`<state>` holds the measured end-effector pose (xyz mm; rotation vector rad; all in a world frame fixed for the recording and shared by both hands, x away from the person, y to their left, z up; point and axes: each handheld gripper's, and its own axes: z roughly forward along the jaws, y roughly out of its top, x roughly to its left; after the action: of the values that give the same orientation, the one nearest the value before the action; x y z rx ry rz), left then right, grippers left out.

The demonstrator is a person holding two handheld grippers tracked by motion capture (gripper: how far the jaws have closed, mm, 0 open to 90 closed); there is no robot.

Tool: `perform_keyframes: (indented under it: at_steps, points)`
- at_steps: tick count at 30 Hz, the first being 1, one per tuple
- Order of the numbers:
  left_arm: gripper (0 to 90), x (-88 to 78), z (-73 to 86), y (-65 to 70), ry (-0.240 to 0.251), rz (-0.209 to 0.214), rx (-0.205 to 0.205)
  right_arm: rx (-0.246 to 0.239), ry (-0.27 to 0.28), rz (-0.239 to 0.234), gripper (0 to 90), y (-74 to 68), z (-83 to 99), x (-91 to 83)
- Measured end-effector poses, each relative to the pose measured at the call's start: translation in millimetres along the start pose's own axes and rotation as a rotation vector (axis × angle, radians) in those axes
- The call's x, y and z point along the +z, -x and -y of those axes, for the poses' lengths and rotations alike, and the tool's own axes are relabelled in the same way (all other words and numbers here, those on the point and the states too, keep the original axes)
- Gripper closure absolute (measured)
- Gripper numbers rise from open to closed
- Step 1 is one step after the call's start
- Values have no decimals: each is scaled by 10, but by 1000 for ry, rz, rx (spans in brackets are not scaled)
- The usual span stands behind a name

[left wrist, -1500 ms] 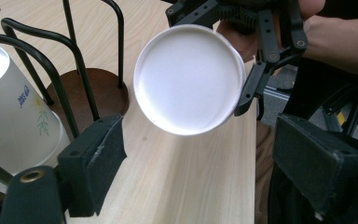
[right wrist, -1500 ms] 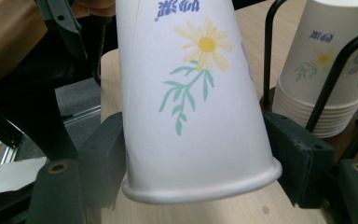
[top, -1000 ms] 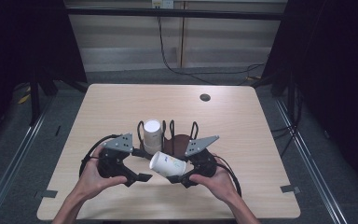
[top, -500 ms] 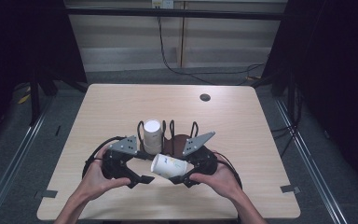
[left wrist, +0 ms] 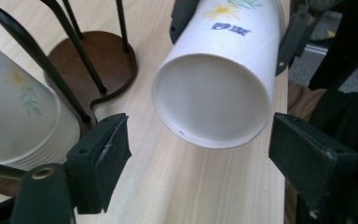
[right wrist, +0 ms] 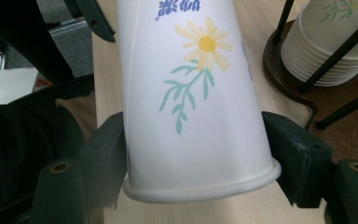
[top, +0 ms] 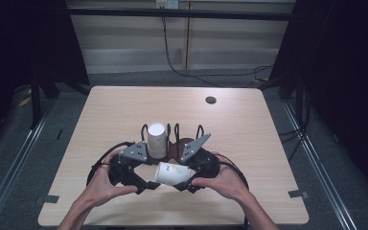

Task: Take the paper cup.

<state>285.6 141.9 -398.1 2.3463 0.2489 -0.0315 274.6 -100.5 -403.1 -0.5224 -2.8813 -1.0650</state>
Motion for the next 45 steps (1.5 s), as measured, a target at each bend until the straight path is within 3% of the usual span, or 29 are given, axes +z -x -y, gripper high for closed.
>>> perform_keyframes:
  at_steps: [12,26,30,45]
  points:
    - [226,111,-5,23,-58,18,21,-13,-95,-11,276,-18,-12,88]
    - [269,238,-17,75,-123,44,53,-29,-139,-36,274,-35,-23,169]
    - [274,260,-24,89,-122,49,59,-51,-139,-50,275,-44,-35,200]
    - [315,300,-36,114,-131,60,76,-56,-139,-58,276,-47,-59,239]
